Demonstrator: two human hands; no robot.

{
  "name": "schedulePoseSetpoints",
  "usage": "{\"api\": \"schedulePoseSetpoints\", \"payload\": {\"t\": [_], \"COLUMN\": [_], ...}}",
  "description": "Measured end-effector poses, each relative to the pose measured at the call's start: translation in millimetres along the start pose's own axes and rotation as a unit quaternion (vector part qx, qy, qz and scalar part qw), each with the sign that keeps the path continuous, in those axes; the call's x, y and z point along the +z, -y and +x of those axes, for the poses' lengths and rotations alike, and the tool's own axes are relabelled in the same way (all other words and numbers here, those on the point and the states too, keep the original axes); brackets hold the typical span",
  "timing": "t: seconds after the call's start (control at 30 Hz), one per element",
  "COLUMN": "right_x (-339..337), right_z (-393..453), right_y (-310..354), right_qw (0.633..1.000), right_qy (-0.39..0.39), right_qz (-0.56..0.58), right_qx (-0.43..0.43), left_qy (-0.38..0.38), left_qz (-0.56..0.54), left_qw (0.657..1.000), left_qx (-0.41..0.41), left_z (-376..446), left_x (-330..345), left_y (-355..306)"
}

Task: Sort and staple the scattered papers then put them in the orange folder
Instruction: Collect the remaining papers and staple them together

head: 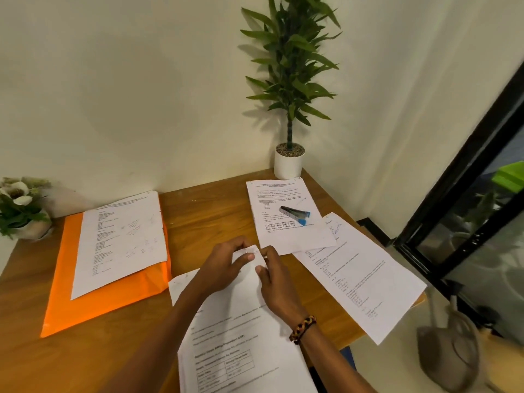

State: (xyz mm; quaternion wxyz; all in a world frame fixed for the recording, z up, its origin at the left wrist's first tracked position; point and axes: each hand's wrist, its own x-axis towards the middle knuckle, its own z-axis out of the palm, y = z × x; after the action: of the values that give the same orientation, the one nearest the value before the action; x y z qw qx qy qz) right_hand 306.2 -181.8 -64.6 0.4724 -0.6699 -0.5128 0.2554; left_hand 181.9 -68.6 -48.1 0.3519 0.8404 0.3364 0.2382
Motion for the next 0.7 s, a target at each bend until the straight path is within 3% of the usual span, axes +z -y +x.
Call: {"api": "schedulePoseSetpoints", "payload": {"t": [0.37,0.53,0.7], "right_x": [-48,-75,-99], "right_z": [-13,-18,-24], "right_y": [-34,-49,-49], "right_qw": [0.994,0.989,0.986], "right_qy": [-0.101,-0.135,-0.135], "right_qz": [-0.027,-0.034,-0.058], "right_qx": [0.021,0.051,0.075], "left_qy": [0.041,0.112,0.119], "left_qz": [-0.057,0.001,0.004], "left_qw": [0.997,0.994,0.993], "left_qx": [0.023,0.018,0.026], "left_z": [25,35,43], "left_x": [51,71,89], "left_y": [-30,-46,-58]}}
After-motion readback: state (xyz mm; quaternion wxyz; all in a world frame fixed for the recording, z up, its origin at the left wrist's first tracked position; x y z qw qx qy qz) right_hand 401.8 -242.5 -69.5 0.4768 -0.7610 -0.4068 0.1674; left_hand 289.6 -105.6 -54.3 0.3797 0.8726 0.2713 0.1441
